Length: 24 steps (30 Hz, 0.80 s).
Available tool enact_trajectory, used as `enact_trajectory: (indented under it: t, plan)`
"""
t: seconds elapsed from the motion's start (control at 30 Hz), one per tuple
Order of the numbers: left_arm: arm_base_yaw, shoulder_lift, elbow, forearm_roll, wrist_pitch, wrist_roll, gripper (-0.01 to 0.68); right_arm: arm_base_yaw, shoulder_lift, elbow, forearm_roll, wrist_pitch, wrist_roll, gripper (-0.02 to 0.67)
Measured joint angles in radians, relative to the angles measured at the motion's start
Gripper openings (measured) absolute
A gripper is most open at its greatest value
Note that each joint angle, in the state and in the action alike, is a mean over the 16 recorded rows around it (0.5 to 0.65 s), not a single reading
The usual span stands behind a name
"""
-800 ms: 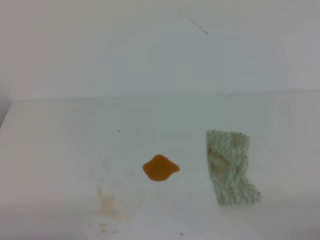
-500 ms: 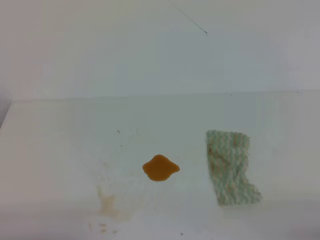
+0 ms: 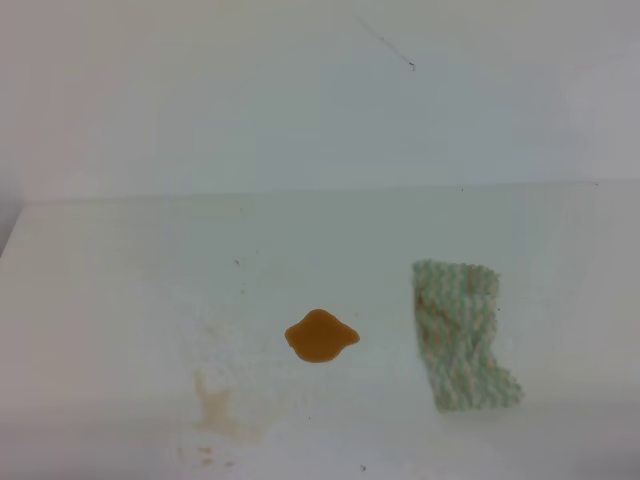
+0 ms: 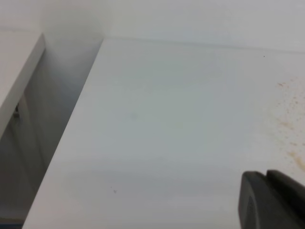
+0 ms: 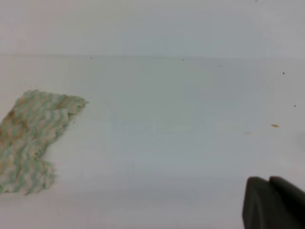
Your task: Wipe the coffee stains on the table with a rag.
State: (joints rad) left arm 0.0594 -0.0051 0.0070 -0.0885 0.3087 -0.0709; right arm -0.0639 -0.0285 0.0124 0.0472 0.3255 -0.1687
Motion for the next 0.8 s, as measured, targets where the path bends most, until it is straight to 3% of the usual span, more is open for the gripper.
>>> enact_trajectory:
  t: [0.8]
  plan:
    - [0.000,-0.003,0.005,0.001,-0.002,0.000,-0.002,0.000,0.001,-0.007,-0.009,-0.044,-0.009,-0.003]
